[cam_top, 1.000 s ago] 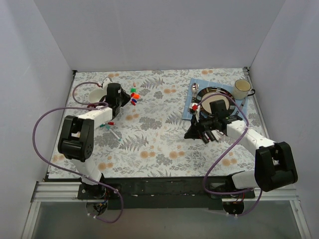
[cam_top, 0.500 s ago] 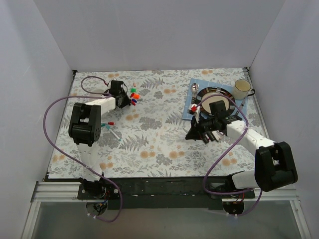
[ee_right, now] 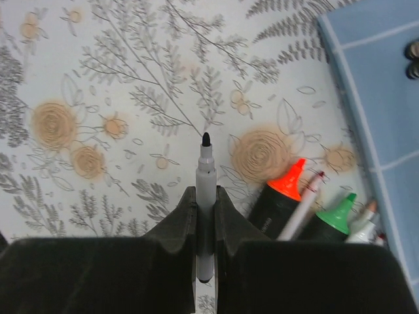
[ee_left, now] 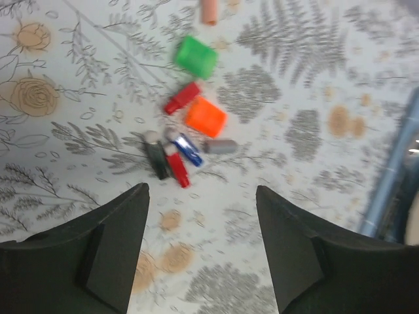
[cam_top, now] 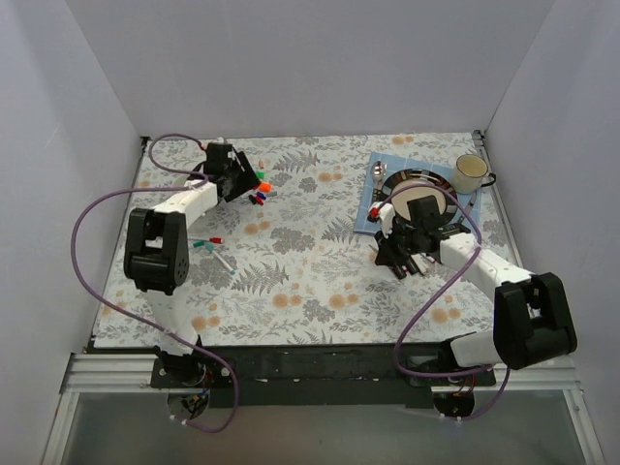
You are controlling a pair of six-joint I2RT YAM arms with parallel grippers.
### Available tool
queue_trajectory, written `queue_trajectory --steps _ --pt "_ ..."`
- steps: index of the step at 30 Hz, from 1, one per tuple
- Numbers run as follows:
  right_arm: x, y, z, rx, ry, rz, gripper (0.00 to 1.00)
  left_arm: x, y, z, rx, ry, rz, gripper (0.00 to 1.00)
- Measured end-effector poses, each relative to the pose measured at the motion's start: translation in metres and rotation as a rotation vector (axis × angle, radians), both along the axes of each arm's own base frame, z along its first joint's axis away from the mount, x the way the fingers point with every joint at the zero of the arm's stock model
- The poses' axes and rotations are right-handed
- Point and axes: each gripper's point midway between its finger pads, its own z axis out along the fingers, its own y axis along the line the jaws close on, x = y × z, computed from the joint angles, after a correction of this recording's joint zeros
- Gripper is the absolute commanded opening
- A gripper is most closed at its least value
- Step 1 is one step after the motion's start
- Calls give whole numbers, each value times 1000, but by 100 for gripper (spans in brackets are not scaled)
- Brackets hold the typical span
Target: Open the pen caps
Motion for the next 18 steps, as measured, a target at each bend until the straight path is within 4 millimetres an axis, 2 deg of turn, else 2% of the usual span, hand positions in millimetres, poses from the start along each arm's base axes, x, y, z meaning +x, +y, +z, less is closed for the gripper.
queue_trajectory --steps 4,5,7,9,11,12,14,18 --pt "11 -20 -11 -84 -10 -66 6 -22 -15 81 -75 -164 -107 82" --pt "13 -25 -16 -108 -5 -80 7 -32 -18 105 -92 -220 -136 84" --pt "15 -33 -24 -145 5 -104 9 -55 -21 143 -115 -321 -185 96" --pt "17 -42 -30 -177 17 -130 14 -83 -21 168 -122 -401 -228 98" --pt "19 -52 -34 -201 28 -163 19 -110 -18 175 -115 -439 -255 98" --pt "20 -57 -35 -209 31 -177 26 -122 -16 173 -106 -448 -262 98" --pt "22 -64 -35 -220 32 -204 30 -141 -12 162 -88 -447 -271 98" --pt "24 -70 -36 -240 30 -220 38 -172 -2 127 -61 -389 -256 98"
